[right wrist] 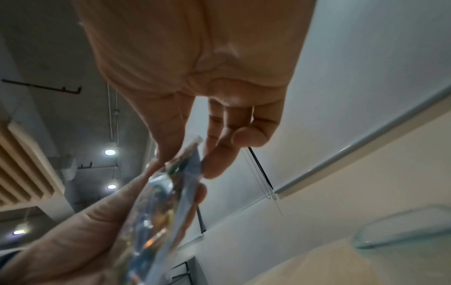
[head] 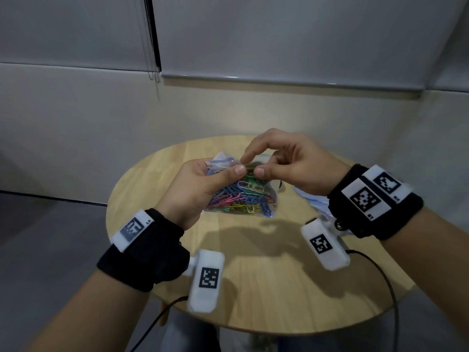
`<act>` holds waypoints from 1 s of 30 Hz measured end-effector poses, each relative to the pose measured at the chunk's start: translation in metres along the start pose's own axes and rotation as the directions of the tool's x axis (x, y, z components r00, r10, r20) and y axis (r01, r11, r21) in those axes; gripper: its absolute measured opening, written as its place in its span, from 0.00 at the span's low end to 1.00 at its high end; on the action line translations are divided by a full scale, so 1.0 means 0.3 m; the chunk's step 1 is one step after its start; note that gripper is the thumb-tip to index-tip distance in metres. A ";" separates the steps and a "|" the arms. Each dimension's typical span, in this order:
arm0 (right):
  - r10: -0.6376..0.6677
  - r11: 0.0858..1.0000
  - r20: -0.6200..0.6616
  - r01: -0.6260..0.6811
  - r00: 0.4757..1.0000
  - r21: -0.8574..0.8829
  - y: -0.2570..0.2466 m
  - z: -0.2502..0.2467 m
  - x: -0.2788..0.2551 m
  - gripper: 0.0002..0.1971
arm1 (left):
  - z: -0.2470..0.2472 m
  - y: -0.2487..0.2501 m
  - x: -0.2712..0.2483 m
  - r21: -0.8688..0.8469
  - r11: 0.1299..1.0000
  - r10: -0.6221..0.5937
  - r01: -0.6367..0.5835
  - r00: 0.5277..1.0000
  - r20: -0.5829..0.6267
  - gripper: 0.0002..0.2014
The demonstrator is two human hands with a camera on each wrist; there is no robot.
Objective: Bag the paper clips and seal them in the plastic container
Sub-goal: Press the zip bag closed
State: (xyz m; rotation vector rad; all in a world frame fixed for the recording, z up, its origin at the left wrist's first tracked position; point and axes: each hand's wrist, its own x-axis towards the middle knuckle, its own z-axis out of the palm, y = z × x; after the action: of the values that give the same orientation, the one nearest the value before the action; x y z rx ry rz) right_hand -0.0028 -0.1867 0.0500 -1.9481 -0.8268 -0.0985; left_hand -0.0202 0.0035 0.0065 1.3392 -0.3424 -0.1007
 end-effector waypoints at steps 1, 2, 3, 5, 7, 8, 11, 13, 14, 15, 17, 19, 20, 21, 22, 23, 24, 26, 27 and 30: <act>0.015 0.999 0.012 -0.015 1.000 -0.038 0.009 -0.002 0.000 0.10 | -0.001 -0.005 0.001 0.000 1.000 -0.003 0.003 1.000 -0.012 0.14; 0.023 0.995 0.017 -0.021 1.000 -0.102 0.018 -0.003 -0.001 0.11 | -0.001 -0.010 0.001 -0.001 1.000 -0.008 0.008 1.000 -0.023 0.15; 0.024 0.982 0.009 -0.022 1.000 -0.188 0.026 -0.003 -0.004 0.13 | -0.001 -0.013 0.000 0.001 1.000 -0.015 0.015 0.999 -0.034 0.17; 0.010 0.957 -0.049 -0.024 0.999 -0.289 0.034 -0.005 -0.009 0.19 | -0.001 -0.015 -0.001 0.005 0.999 -0.031 0.032 0.998 -0.050 0.21; 0.003 0.977 -0.131 -0.031 0.991 -0.213 0.026 -0.009 -0.013 0.21 | -0.002 -0.013 0.004 0.017 0.999 -0.033 0.034 0.997 -0.072 0.21; 0.013 0.986 -0.151 -0.038 0.988 -0.165 0.021 -0.012 -0.012 0.19 | -0.002 -0.011 0.006 0.029 0.999 -0.028 0.030 0.996 -0.080 0.19; 0.047 0.993 -0.134 -0.061 0.990 -0.102 -0.006 -0.013 -0.004 0.11 | 0.001 -0.009 0.012 0.095 0.995 -0.010 0.018 0.996 -0.086 0.12; 0.039 0.994 -0.108 -0.049 0.993 -0.095 -0.023 -0.001 0.004 0.13 | 0.006 -0.008 0.012 0.144 0.989 -0.010 0.021 0.997 -0.079 0.10; 0.027 0.996 -0.109 -0.037 0.994 -0.086 -0.027 0.004 0.011 0.16 | 0.007 -0.009 0.011 0.168 0.986 -0.007 0.019 0.997 -0.074 0.11; 0.017 0.996 -0.130 -0.028 0.991 -0.079 -0.028 0.008 0.020 0.18 | 0.009 -0.010 0.009 0.193 0.981 -0.002 0.016 0.998 -0.071 0.12; 0.024 0.993 -0.226 -0.049 0.974 -0.108 -0.028 0.008 0.047 0.16 | 0.013 -0.008 0.004 0.230 0.973 0.004 0.011 0.998 -0.066 0.12; 0.085 0.978 -0.235 -0.126 0.968 -0.164 -0.034 -0.001 0.076 0.10 | 0.019 -0.007 -0.001 0.228 0.974 0.003 0.009 0.999 -0.053 0.13; 0.145 0.969 -0.177 -0.176 0.973 -0.175 -0.039 -0.005 0.089 0.08 | 0.023 -0.007 -0.003 0.225 0.974 0.005 0.005 0.999 -0.043 0.13; 0.205 0.960 -0.097 -0.219 0.974 -0.173 -0.049 -0.004 0.100 0.07 | 0.025 -0.007 -0.005 0.225 0.974 0.011 -0.003 0.999 -0.036 0.13; 0.244 0.954 -0.022 -0.244 0.970 -0.175 -0.058 -0.001 0.109 0.08 | 0.027 -0.007 -0.007 0.225 0.974 0.018 -0.011 0.999 -0.032 0.13; 0.258 0.949 0.035 -0.246 0.966 -0.196 -0.066 0.004 0.117 0.09 | 0.030 -0.008 -0.007 0.221 0.975 0.026 -0.018 0.999 -0.033 0.12; 0.255 0.944 0.071 -0.232 0.964 -0.233 -0.073 0.006 0.124 0.08 | 0.031 -0.006 -0.007 0.211 0.977 0.032 -0.023 0.999 -0.039 0.11; 0.230 0.939 0.075 -0.201 0.970 -0.278 -0.084 0.007 0.131 0.07 | 0.031 -0.002 -0.006 0.154 0.988 0.038 -0.028 0.997 -0.061 0.10; 0.213 0.947 0.051 -0.193 0.976 -0.256 -0.082 0.004 0.129 0.08 | 0.025 0.000 -0.005 0.114 0.993 0.036 -0.027 0.996 -0.077 0.10; 0.146 0.983 -0.051 -0.151 0.988 -0.102 -0.060 -0.012 0.090 0.09 | 0.006 0.009 0.000 0.009 1.000 0.027 -0.026 0.993 -0.111 0.17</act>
State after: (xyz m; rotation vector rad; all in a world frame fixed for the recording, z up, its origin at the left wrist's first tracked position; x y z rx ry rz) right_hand 0.0083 -0.1706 0.0763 -2.0930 -0.6566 -0.0969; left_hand -0.0211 0.0025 0.0094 1.3420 -0.2662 -0.0027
